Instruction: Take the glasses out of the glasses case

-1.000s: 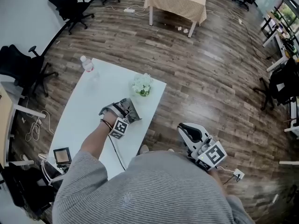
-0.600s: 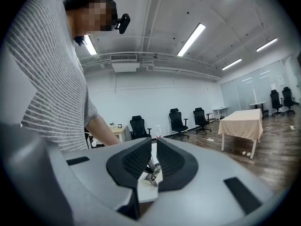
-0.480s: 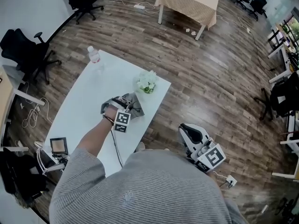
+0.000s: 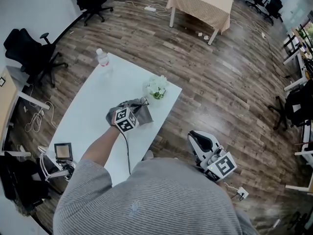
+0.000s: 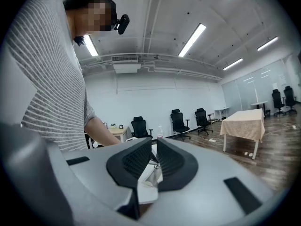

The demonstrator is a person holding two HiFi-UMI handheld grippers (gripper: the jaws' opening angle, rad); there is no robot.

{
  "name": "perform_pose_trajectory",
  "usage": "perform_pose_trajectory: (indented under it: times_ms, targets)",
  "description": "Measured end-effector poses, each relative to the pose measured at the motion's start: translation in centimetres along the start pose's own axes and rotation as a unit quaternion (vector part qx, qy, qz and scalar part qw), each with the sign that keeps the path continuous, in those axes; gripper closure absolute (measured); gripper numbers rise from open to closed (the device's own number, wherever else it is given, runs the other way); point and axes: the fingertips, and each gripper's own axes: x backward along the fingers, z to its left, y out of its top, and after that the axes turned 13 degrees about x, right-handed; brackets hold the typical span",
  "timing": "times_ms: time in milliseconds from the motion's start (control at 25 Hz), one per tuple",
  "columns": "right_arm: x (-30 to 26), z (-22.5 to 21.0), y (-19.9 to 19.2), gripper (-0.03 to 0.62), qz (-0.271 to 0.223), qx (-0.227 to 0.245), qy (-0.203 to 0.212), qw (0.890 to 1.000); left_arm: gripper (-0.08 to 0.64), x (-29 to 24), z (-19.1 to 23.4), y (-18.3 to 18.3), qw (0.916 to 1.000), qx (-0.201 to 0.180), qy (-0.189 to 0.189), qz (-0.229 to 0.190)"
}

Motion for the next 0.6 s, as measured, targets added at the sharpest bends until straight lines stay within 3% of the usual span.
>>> perform_pose_trajectory:
  times_ms: [80, 240, 480, 600]
  targets:
    - [-0.1, 0.0, 0.0, 0.569, 0.0, 0.001, 0.001, 1.0, 0.534, 0.5, 0.9, 0.1, 0.9965, 0.079, 0.004, -0.027]
    - [-0.2, 0.1, 0.0, 0.569, -0.001, 0.001, 0.003, 1.0, 0.534, 1.2, 2.6, 0.0, 0.9749, 0.206, 0.018, -0.081]
    - [-0.7, 0.1, 0.0, 0.569, 0.0, 0.004, 0.008, 1.0, 0.534, 1.9, 3.2, 0.2, 0.9517, 0.28, 0.021, -0.123]
    - [-1.0, 0.0, -0.1, 0.569, -0.001, 0.004, 0.01, 1.0, 0.534, 2.4, 3.6, 0.7, 0.9351, 0.318, 0.02, -0.155]
